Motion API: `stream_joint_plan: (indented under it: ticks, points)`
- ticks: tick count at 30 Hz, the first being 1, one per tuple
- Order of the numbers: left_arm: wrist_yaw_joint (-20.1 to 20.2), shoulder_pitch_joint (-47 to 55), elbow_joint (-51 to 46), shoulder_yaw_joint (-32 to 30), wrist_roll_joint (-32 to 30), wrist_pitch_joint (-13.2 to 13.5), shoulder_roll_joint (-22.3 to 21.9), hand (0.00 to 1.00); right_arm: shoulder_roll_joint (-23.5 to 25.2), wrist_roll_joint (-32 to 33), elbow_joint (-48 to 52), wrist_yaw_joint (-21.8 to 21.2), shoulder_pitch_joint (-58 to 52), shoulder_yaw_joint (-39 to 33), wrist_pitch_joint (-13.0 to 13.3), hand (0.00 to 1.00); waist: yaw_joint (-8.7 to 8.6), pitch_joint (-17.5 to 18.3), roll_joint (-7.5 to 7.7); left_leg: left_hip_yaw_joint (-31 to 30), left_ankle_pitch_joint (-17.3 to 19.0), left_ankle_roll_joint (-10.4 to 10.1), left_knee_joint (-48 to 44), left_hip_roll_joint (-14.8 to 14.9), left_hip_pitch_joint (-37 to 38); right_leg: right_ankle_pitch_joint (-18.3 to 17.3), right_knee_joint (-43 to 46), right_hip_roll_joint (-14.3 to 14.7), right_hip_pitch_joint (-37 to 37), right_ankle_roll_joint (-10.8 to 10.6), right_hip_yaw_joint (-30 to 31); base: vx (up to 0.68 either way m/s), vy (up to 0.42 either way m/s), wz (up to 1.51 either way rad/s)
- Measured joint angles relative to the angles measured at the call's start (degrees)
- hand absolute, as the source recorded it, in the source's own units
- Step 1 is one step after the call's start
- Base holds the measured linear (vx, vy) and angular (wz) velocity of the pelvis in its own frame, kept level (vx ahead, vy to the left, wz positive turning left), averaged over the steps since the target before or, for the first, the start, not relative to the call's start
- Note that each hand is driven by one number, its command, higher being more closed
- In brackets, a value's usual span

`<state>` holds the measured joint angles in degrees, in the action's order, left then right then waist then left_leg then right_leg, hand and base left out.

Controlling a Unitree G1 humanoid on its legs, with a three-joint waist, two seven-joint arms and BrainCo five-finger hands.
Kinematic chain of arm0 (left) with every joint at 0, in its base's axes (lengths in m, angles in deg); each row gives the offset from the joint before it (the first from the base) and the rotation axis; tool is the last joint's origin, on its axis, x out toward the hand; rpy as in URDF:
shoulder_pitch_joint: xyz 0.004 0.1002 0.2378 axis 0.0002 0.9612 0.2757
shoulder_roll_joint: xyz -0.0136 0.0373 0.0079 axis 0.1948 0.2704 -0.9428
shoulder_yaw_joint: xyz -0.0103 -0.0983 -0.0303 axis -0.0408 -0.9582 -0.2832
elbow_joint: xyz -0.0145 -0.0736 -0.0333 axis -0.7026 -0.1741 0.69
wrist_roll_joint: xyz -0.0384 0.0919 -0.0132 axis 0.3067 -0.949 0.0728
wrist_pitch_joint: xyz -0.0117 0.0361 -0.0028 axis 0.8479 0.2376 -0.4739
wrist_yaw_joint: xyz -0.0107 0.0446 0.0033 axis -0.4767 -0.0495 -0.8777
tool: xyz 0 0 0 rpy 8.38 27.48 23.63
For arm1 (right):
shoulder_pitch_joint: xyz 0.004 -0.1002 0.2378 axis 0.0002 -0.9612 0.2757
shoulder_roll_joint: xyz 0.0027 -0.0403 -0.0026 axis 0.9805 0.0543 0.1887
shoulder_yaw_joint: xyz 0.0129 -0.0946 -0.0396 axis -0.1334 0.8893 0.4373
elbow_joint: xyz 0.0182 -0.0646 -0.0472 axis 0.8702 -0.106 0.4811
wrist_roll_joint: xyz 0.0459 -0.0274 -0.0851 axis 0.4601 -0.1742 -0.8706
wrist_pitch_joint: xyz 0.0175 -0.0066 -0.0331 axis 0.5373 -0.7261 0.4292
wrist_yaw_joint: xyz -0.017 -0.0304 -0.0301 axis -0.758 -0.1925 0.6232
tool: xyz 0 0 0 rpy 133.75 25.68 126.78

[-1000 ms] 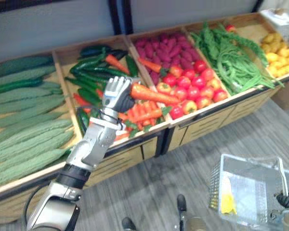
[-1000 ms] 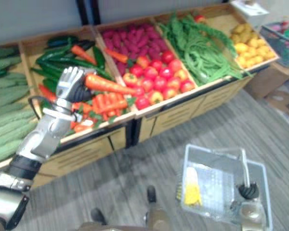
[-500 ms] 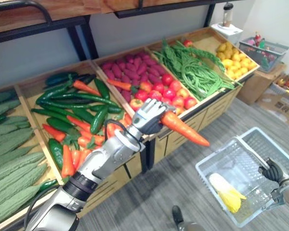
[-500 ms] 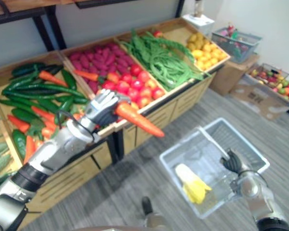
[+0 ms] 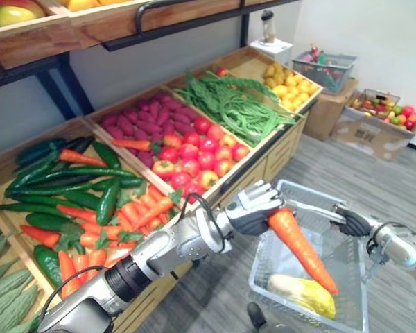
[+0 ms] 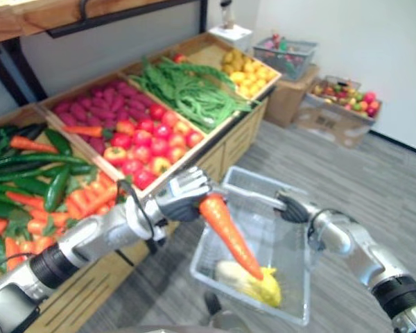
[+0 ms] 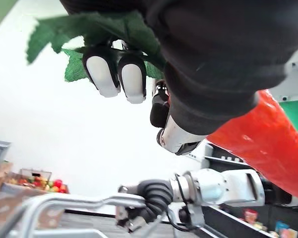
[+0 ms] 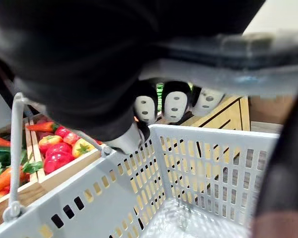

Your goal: Pick vegetable in the basket

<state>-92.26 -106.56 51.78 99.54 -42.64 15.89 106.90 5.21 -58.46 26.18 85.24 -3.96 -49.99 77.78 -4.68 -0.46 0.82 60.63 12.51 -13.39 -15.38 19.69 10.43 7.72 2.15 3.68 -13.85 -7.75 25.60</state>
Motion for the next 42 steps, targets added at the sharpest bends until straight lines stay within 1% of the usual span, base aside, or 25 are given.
stream_joint_plan:
  ticks: [1, 3, 4, 9, 11, 13, 15, 17, 18, 20, 23, 25, 26, 28, 29, 34, 35, 39, 42]
  points:
    - [0.8, -0.3, 0.0, 1.1, 0.0, 0.2, 0.0, 1.00, -1.3, 0.3, 1.2, 0.0, 0.8, 1.2, 0.3, 1.00, -0.23, 0.0, 0.00, 0.6, 0.1, -0.1, -0.2, 0.0, 0.2, 0.1, 0.0, 0.2, -0.2, 0.0, 0.5, -0.02, -0.004, -0.24]
    - [1.1, -0.5, -0.2, 2.4, 0.0, 0.5, 0.4, 1.00, -2.2, 0.3, 2.3, -0.1, 1.8, 2.5, 0.4, 1.00, -0.31, 0.0, -0.02, 1.5, 0.2, -0.3, -0.2, 0.0, 0.7, 0.2, 0.0, 0.6, -0.2, -0.1, 1.3, -0.03, -0.004, -0.25]
    - [1.6, -0.6, -1.1, 3.3, 0.0, 0.5, 1.2, 1.00, -2.9, 1.3, 3.7, -0.6, 2.7, 3.7, 0.6, 1.00, -0.85, 0.0, -0.06, 2.1, 0.3, -0.4, -0.5, 0.1, 0.8, 0.3, 0.0, 0.7, -0.4, -0.2, 1.9, -0.03, -0.004, -0.24]
    - [2.9, -0.8, -1.4, 4.3, 0.0, 1.0, 1.2, 1.00, -4.3, 2.4, 7.8, -1.6, 4.1, 5.6, 0.8, 1.00, -1.85, -0.1, -0.24, 4.1, 0.8, -0.6, -1.2, 0.0, 1.2, 0.6, 0.0, 1.4, -0.9, -0.3, 3.8, -0.04, -0.005, -0.24]
    - [3.1, -0.8, -1.4, 4.7, 0.0, 1.0, 1.1, 1.00, -4.6, 3.0, 10.3, -2.2, 5.8, 6.8, 0.8, 1.00, -2.06, -0.1, -0.59, 5.5, 1.1, -1.0, -1.5, 0.2, 1.9, 0.8, 0.0, 2.1, -1.0, -0.3, 5.1, -0.02, -0.004, -0.30]
    - [3.1, -0.8, -1.4, 4.8, 0.0, 1.0, 0.7, 1.00, -5.1, 4.4, 11.8, -2.4, 7.9, 8.6, 0.8, 1.00, -2.75, -0.1, -0.97, 6.2, 1.5, -0.9, -2.3, 0.7, 2.0, 0.9, 0.0, 2.5, -1.2, -0.3, 5.4, -0.02, -0.007, -0.18]
    - [3.2, -0.8, -0.7, 4.9, 0.0, 1.0, 0.1, 1.00, -5.1, 4.7, 13.1, -2.4, 9.5, 10.1, 0.9, 1.00, -2.96, -0.1, -1.11, 6.6, 1.6, -1.0, -2.8, 1.0, 2.0, 1.0, 0.0, 2.8, -1.4, -0.3, 5.7, -0.02, -0.010, -0.12]
    - [3.2, -0.8, 1.2, 4.9, 0.0, 0.9, -1.7, 1.00, -5.1, 4.9, 14.7, -2.6, 9.5, 10.5, 0.9, 1.00, -2.94, -0.1, -1.14, 6.7, 1.6, -1.0, -2.8, 1.1, 1.9, 1.1, 0.0, 2.8, -1.6, -0.3, 5.8, -0.01, -0.006, -0.02]
    - [3.2, -0.8, 3.9, 4.9, 0.0, 0.6, -3.7, 1.00, -5.1, 6.4, 15.7, -3.4, 10.5, 12.2, 0.9, 1.00, -2.95, -0.2, -1.20, 6.7, 1.6, -1.0, -2.8, 1.1, 1.9, 1.1, 0.0, 2.8, -1.6, -0.3, 5.8, 0.00, 0.000, 0.00]
    - [3.2, -0.9, 4.6, 4.9, -0.2, 0.5, -5.0, 1.00, -5.1, 6.5, 16.2, -4.1, 11.0, 12.7, 0.7, 1.00, -2.87, -0.2, -1.22, 6.7, 1.6, -1.0, -2.8, 1.1, 1.8, 1.1, 0.0, 2.8, -1.6, -0.3, 5.8, -0.01, -0.008, 0.02]
    - [3.2, -0.9, 6.8, 4.9, -0.6, 0.4, -8.4, 1.00, -5.1, 7.1, 16.5, -4.9, 12.5, 14.1, 0.6, 1.00, -2.77, -0.2, -1.22, 6.5, 1.7, -0.9, -2.8, 1.0, 1.7, 1.1, 0.0, 2.6, -1.5, -0.3, 5.7, -0.03, -0.018, 0.04]
    - [3.2, -1.3, 9.3, 5.0, -1.2, 0.5, -11.2, 1.00, -5.1, 7.2, 16.5, -5.0, 13.2, 14.6, 0.2, 1.00, -2.74, -0.2, -1.20, 6.4, 1.7, -0.9, -2.8, 1.0, 1.7, 1.1, 0.0, 2.5, -1.4, -0.3, 5.6, -0.04, -0.017, 0.02]
    - [3.1, -1.3, 9.8, 5.0, -1.2, 0.5, -11.9, 1.00, -5.1, 7.2, 16.5, -5.0, 13.3, 14.7, 0.1, 1.00, -2.74, -0.2, -1.20, 6.4, 1.7, -0.9, -2.8, 1.0, 1.7, 1.1, 0.0, 2.5, -1.4, -0.3, 5.6, -0.04, -0.016, 0.02]
    - [3.0, -1.6, 12.2, 5.1, -2.9, 0.5, -14.3, 1.00, -5.1, 7.2, 16.5, -6.0, 13.6, 14.9, -0.2, 1.00, -2.78, -0.3, -1.21, 6.5, 1.7, -0.9, -2.8, 1.0, 1.8, 1.1, 0.0, 2.5, -1.4, -0.3, 5.6, -0.02, -0.007, 0.00]
    - [3.0, -2.0, 13.5, 5.1, -3.3, 0.5, -15.4, 1.00, -5.1, 7.7, 16.5, -6.5, 14.0, 15.1, -0.8, 1.00, -2.79, -0.4, -1.27, 6.5, 1.7, -0.9, -2.8, 1.0, 1.8, 1.1, 0.0, 2.5, -1.4, -0.3, 5.6, 0.00, 0.000, 0.00]
    - [2.1, -3.6, 17.7, 5.1, -3.9, 0.9, -18.9, 1.00, -5.1, 8.5, 16.3, -6.7, 15.2, 15.6, -2.2, 1.00, -2.80, -1.6, -1.24, 6.6, 1.7, -0.9, -2.9, 1.0, 1.8, 1.1, 0.0, 2.6, -1.5, -0.3, 5.8, 0.00, -0.001, -0.01]
    - [1.7, -3.7, 18.5, 5.0, -5.1, 0.9, -19.6, 1.00, -5.1, 8.6, 15.9, -6.7, 16.0, 16.3, -2.2, 1.00, -2.81, -1.9, -1.38, 6.8, 1.7, -0.9, -2.9, 1.0, 2.1, 1.1, 0.2, 2.7, -1.7, -0.3, 5.8, -0.01, -0.004, -0.06]
    - [0.9, -4.2, 21.7, 4.3, -5.6, 0.9, -21.7, 1.00, -4.6, 8.6, 13.5, -6.8, 17.8, 17.6, -2.3, 1.00, -2.80, -2.6, -1.70, 7.9, 1.7, -0.9, -2.9, 1.2, 2.8, 1.1, 0.8, 3.4, -1.9, -0.3, 6.1, 0.00, -0.003, -0.12]
    - [0.8, -4.8, 24.0, 3.8, -5.7, 0.9, -23.4, 1.00, -4.6, 8.7, 12.3, -6.8, 18.3, 17.6, -2.5, 1.00, -2.80, -3.5, -1.48, 8.0, 1.7, -0.8, -2.9, 1.1, 2.8, 0.9, 0.9, 3.5, -2.1, -0.2, 6.2, -0.03, -0.021, -0.02]
